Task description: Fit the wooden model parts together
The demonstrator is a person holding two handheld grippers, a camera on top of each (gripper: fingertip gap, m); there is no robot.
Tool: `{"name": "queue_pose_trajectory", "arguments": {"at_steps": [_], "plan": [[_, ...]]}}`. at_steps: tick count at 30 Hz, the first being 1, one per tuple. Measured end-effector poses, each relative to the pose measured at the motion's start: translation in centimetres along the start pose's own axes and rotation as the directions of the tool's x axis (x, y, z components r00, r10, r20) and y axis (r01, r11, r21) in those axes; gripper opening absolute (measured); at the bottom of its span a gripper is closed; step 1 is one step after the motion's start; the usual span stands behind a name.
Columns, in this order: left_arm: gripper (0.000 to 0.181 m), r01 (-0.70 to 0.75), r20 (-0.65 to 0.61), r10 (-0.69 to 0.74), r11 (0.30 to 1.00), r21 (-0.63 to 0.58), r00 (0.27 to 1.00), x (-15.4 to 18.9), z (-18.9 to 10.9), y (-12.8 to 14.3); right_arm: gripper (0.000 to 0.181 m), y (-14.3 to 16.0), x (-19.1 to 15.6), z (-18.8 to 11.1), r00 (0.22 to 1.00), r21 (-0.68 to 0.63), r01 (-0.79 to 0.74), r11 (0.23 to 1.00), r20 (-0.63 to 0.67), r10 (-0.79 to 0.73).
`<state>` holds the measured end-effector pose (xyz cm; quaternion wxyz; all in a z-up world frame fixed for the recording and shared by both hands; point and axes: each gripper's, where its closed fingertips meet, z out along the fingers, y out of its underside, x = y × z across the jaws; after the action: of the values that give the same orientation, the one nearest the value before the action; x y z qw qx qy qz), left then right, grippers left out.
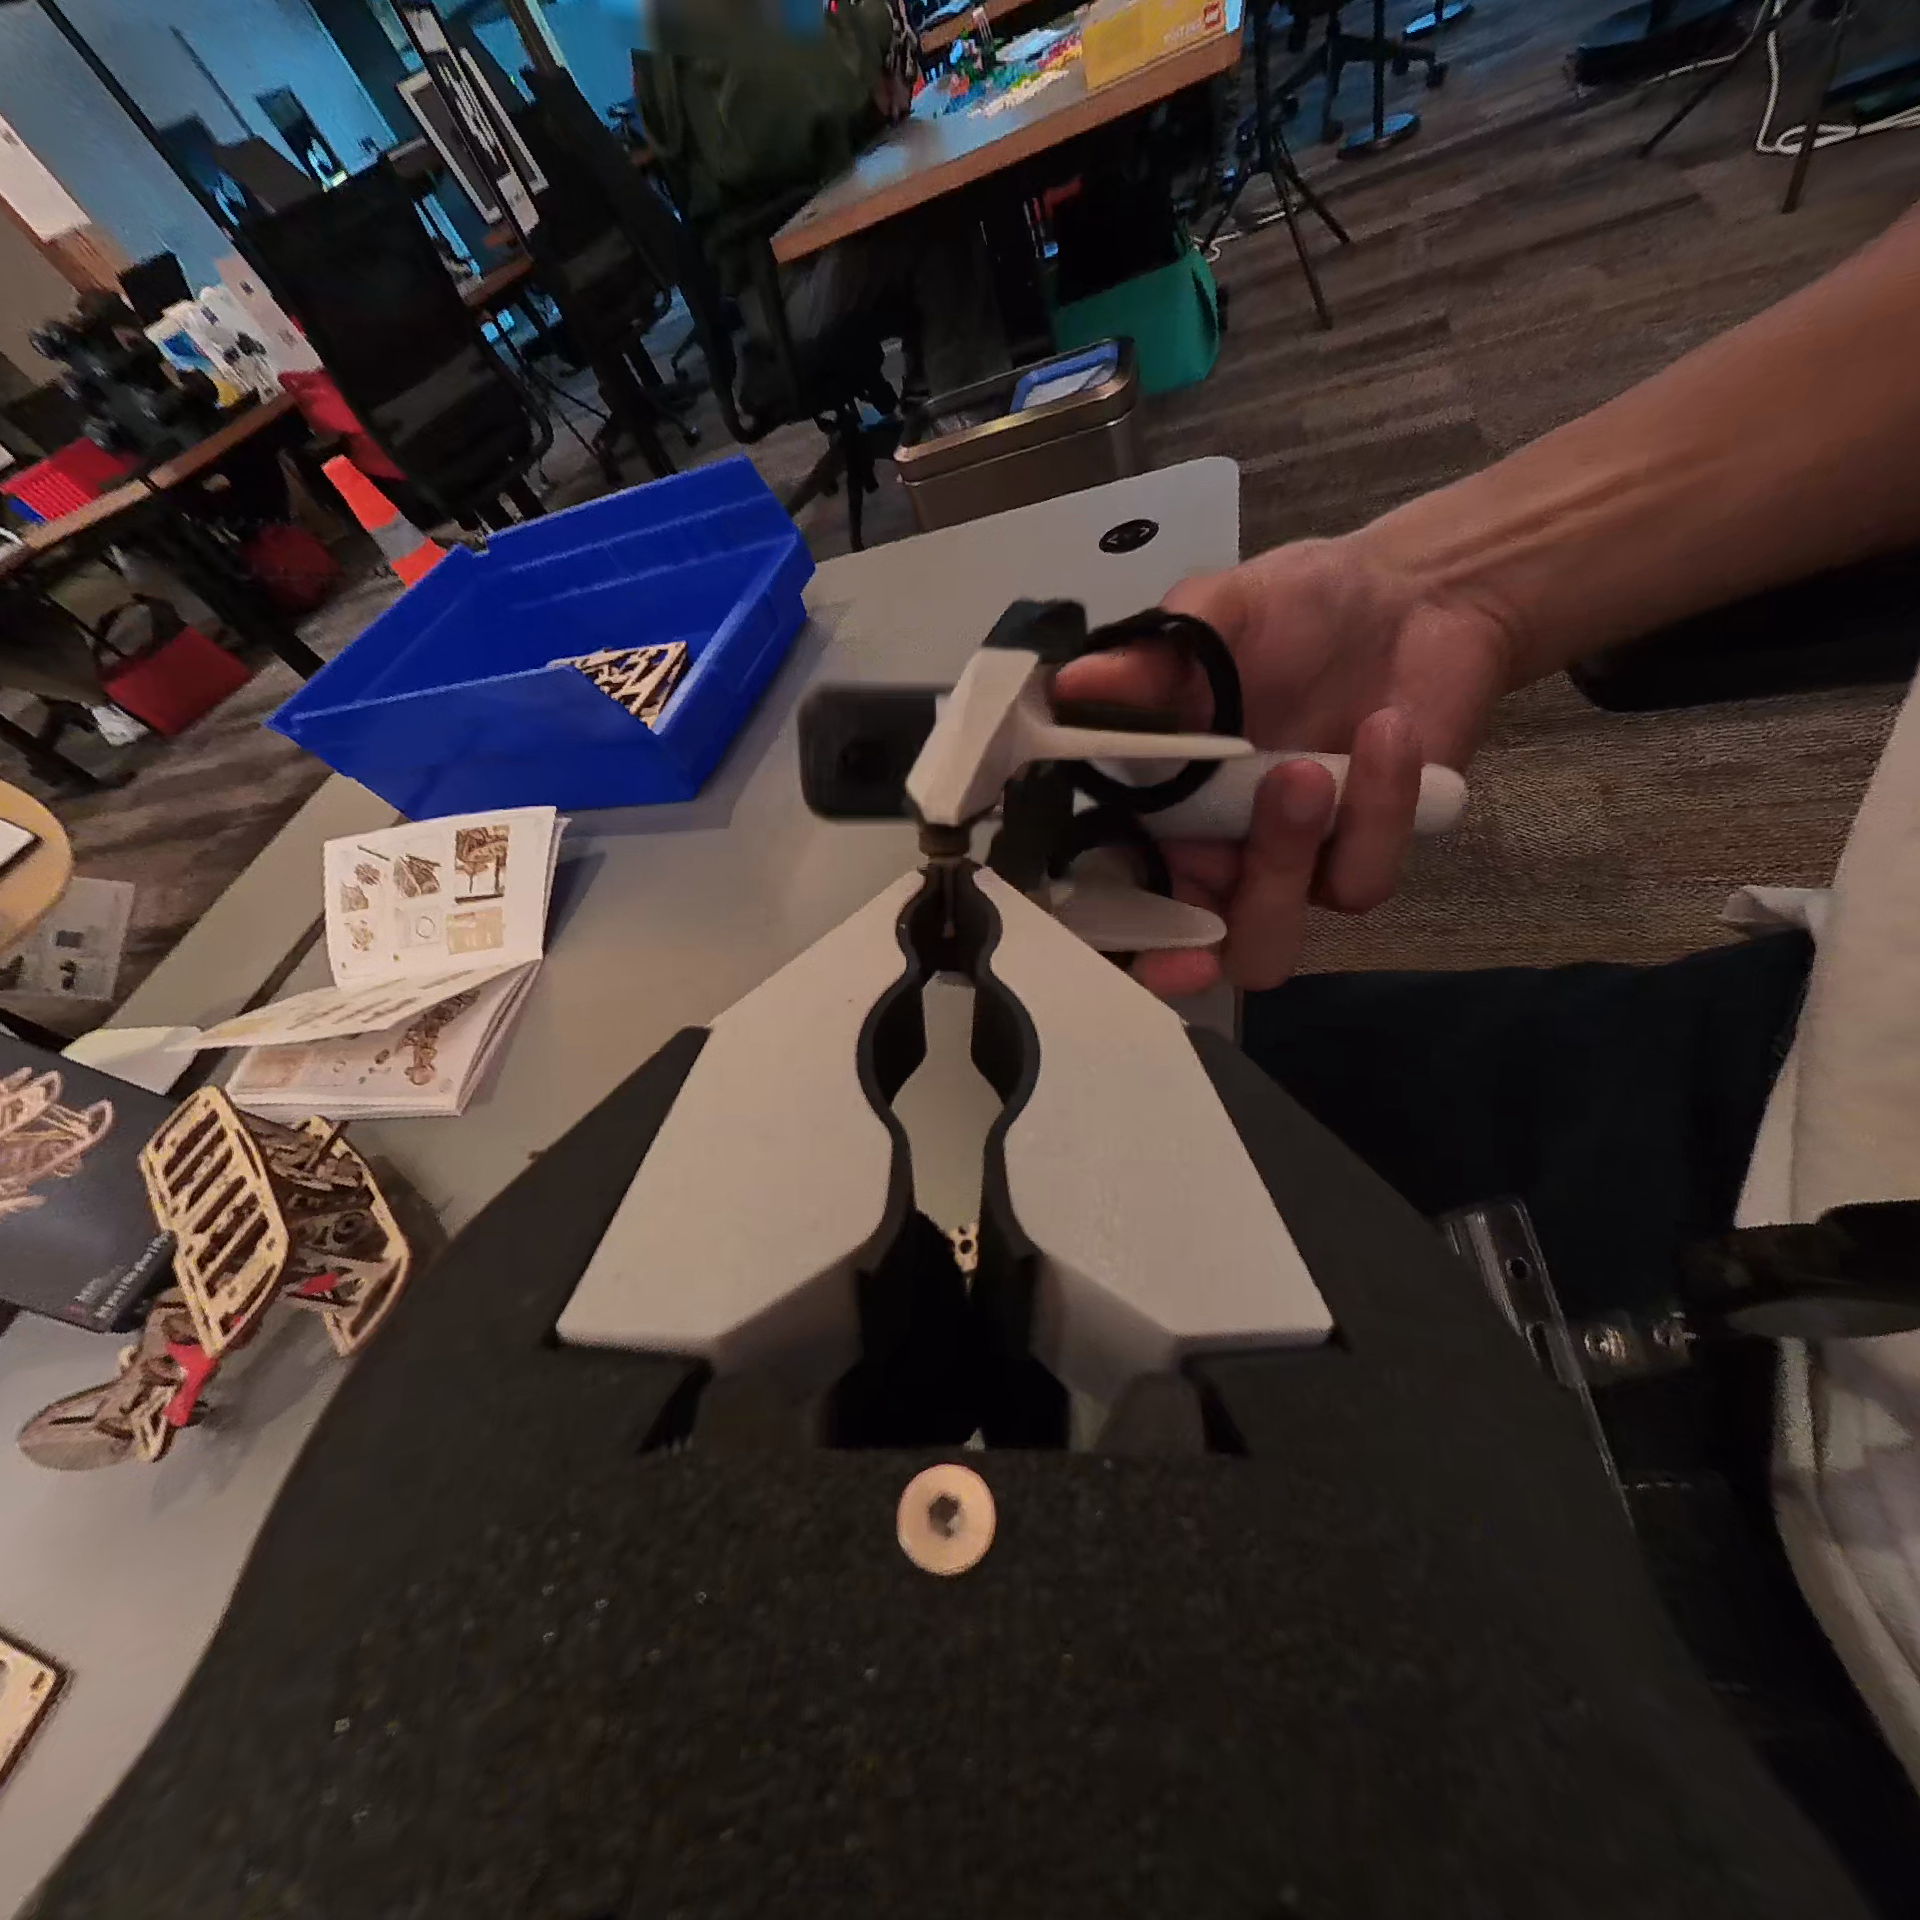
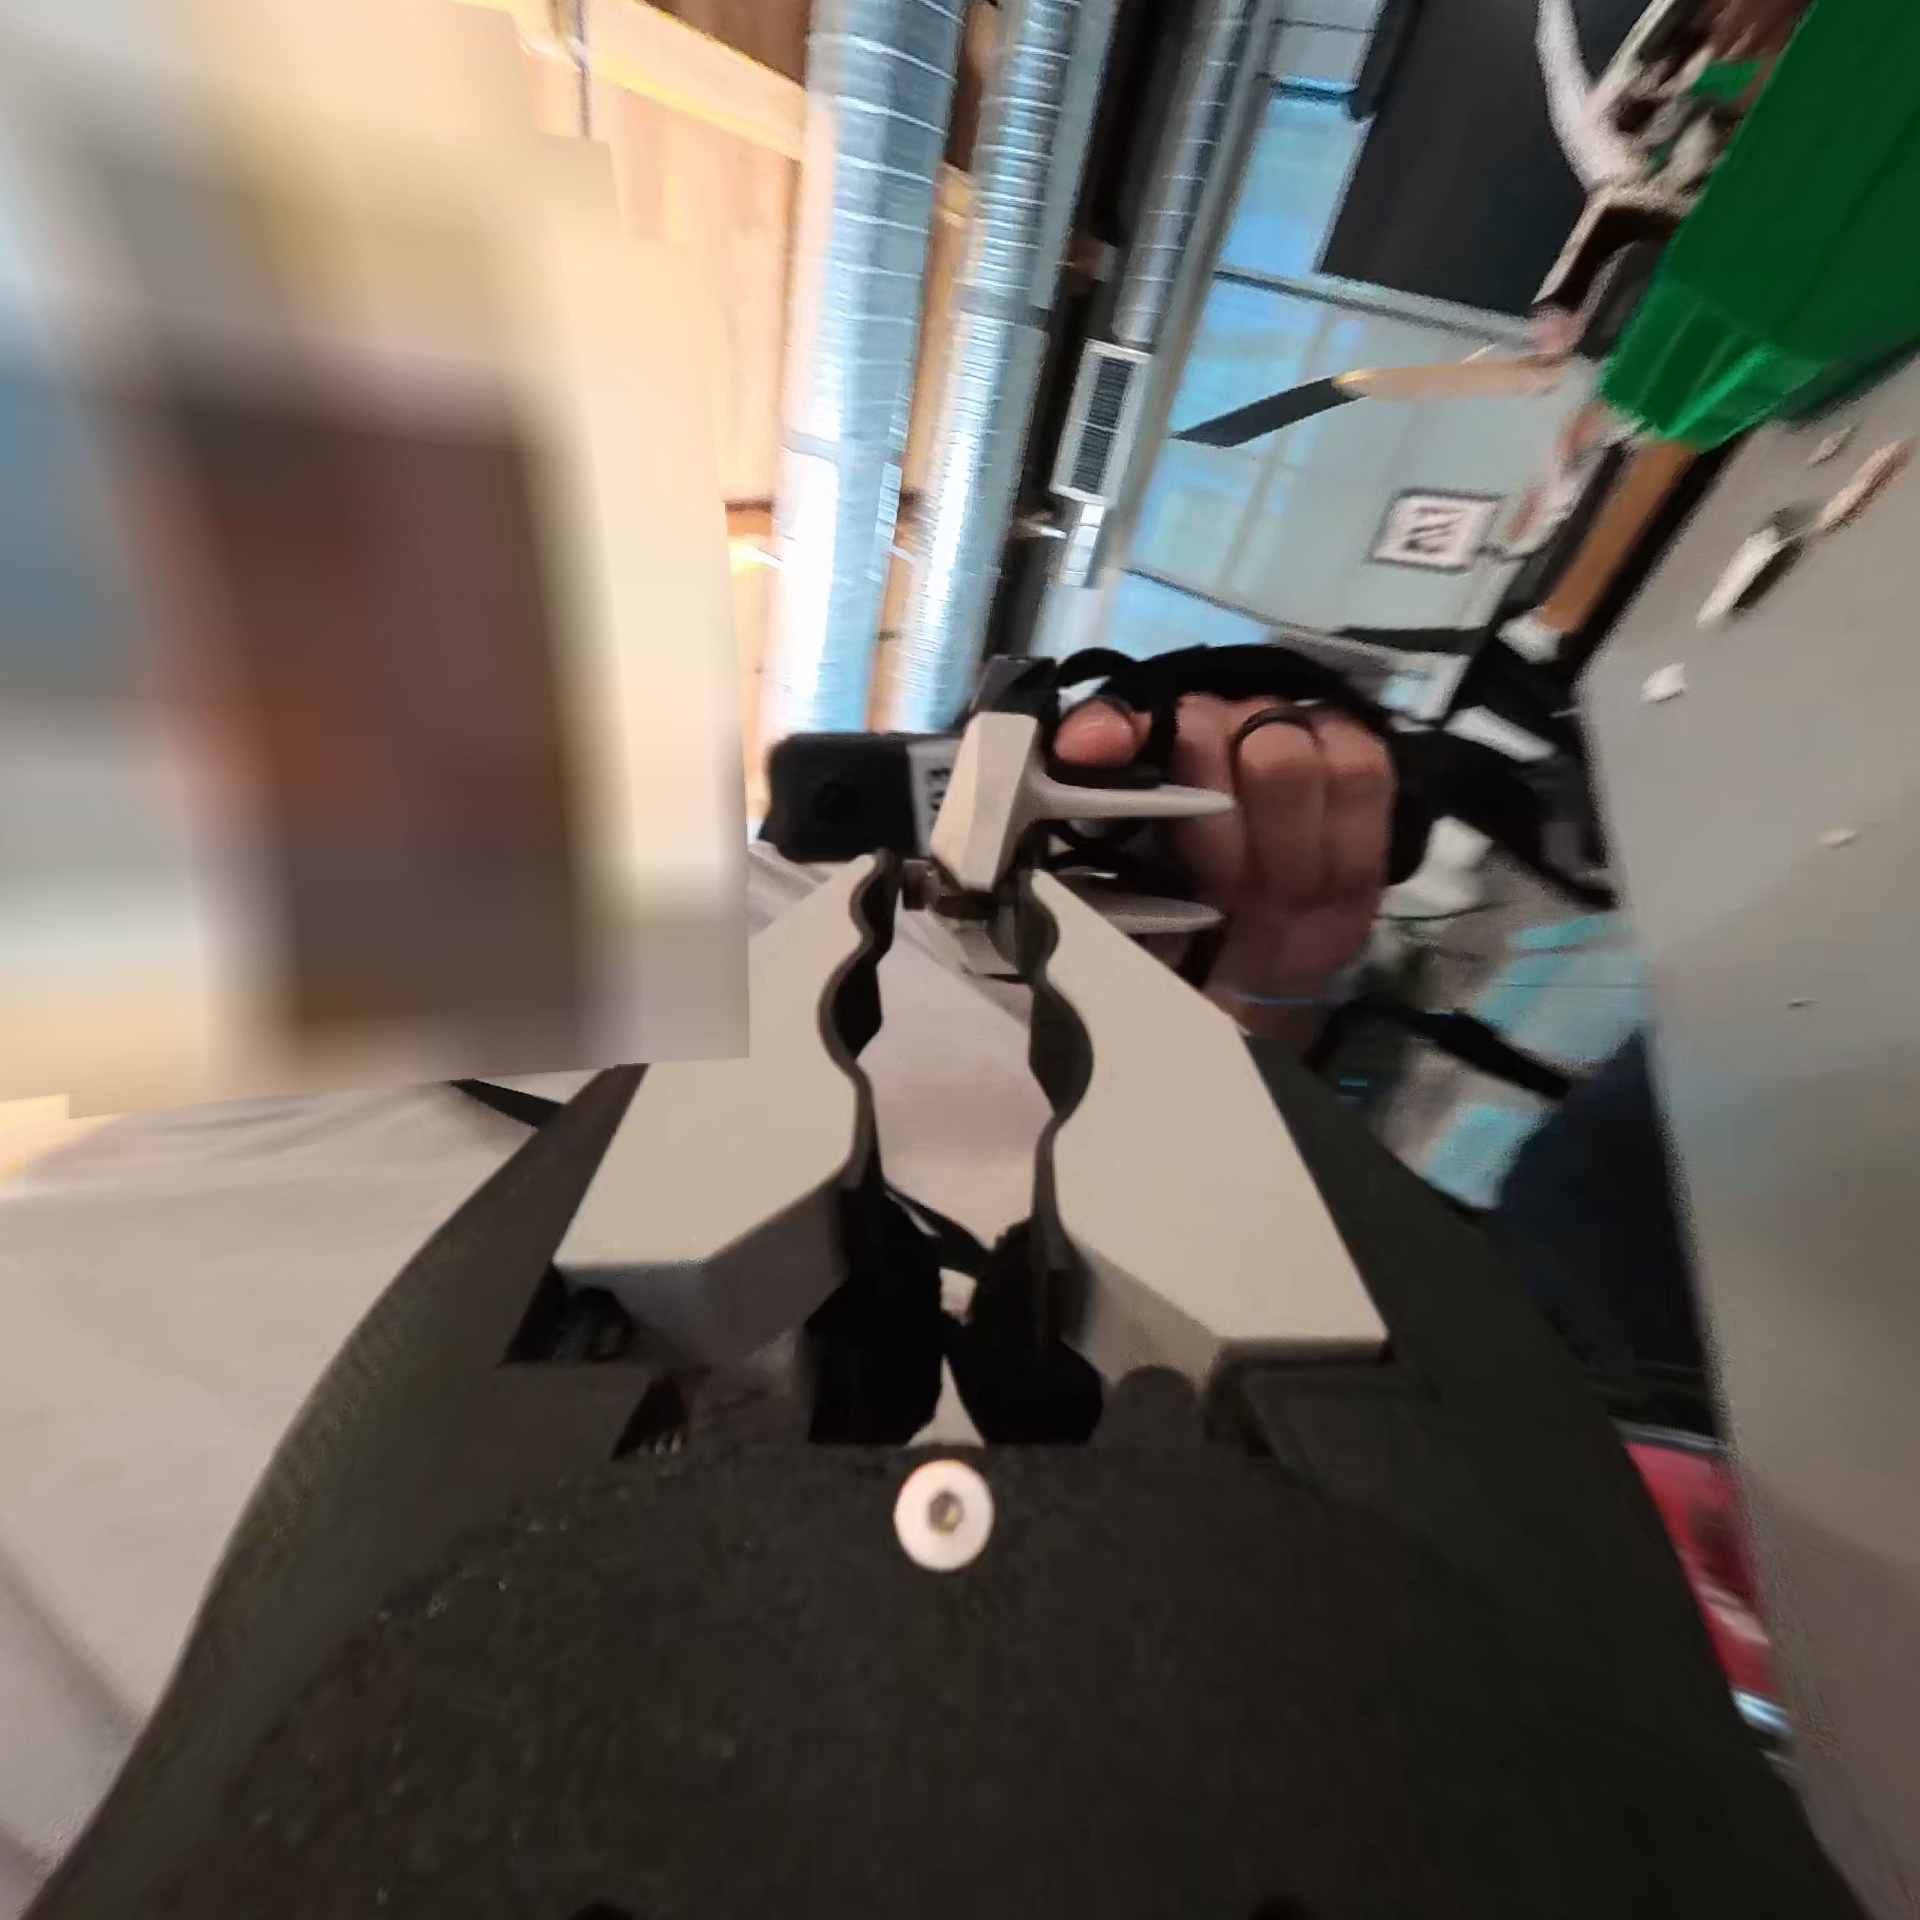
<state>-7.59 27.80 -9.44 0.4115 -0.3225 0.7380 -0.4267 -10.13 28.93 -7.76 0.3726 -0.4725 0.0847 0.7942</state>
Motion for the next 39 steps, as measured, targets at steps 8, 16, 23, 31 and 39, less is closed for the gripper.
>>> {"name": "queue_pose_trajectory", "arguments": {"at_steps": [8, 16, 23, 31, 39], "plan": [[0.0, 0.061, 0.011, -0.061, 0.998, -0.034, 0.998, -0.3, 0.1, 0.7, 0.019, -0.3, 0.7, -0.2, 0.997, 0.031, -0.057, 0.998, 0.046, 0.056], [0.0, 0.038, 0.032, -0.036, 0.998, -0.054, 0.999, -0.2, 0.4, 1.0, 0.018, -0.1, 1.1, -0.5, 0.997, 0.002, 0.047, 0.999, -0.057, -0.047], [0.0, -0.04, 0.069, 0.045, 0.997, -0.064, 0.997, -0.3, 0.1, 0.4, 0.024, 0.1, 0.1, 0.1, 0.998, -0.058, 0.023, 0.998, 0.059, -0.02], [0.0, -0.178, 0.113, 0.185, 0.982, -0.07, 0.976, -0.1, -0.1, 0.2, 0.021, 1.3, 0.2, 1.2, 0.996, -0.136, 0.038, 0.99, 0.088, -0.026], [0.0, -0.229, 0.141, 0.24, 0.97, -0.085, 0.96, -0.1, -0.1, 0.3, 0.018, 1.2, 0.3, 1.0, 0.997, -0.132, 0.068, 0.989, 0.058, -0.06]]}}
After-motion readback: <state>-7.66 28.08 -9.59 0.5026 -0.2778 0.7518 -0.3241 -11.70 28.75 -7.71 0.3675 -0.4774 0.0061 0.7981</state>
